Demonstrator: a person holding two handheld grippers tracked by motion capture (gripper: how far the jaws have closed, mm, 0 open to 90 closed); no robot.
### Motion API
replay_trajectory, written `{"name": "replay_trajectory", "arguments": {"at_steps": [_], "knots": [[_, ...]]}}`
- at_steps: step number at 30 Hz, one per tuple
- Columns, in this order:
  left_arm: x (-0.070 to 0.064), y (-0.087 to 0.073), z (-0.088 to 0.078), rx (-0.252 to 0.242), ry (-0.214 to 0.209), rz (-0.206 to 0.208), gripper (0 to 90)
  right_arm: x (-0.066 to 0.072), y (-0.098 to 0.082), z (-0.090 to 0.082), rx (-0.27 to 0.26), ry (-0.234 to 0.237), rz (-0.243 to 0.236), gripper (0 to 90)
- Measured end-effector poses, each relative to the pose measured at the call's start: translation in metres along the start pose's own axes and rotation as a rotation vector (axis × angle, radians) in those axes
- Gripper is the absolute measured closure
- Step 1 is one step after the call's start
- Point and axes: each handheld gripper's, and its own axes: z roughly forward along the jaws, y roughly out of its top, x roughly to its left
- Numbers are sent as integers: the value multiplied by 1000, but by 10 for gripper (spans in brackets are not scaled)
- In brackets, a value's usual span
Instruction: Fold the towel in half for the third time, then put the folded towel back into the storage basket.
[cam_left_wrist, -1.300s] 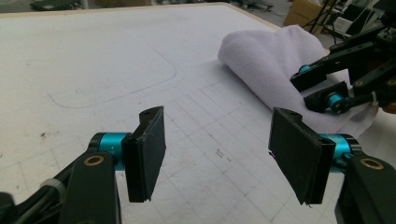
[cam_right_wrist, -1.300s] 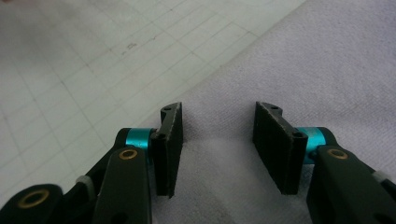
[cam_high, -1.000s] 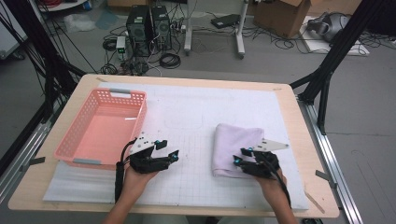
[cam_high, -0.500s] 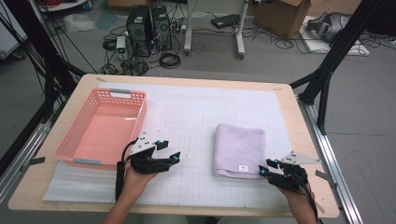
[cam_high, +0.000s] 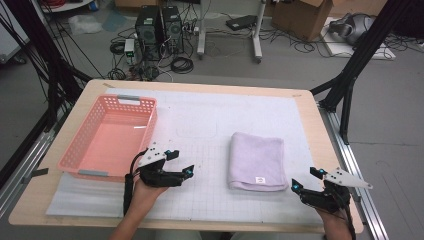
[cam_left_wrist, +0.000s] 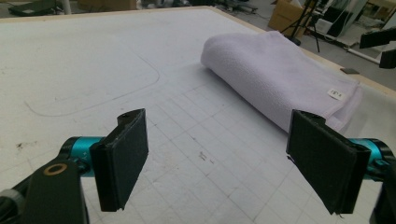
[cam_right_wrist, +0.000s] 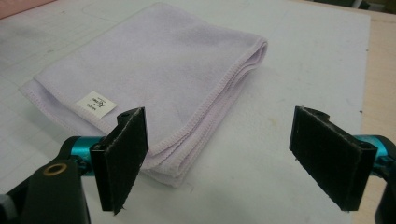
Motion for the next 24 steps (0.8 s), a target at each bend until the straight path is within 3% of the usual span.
{"name": "replay_trajectory", "arguments": {"at_steps": [8,19,24], "knots": [[0,1,0,-2,-4,11,221,-5,-2,-7,-30,-19,7,179],[-2,1,2,-1,-13,15,223,-4,-3,-5,-8,-3,10,179],[0,1,1,-12,5,3,221,-5,-4,-5,-10,-5,15,179]]}}
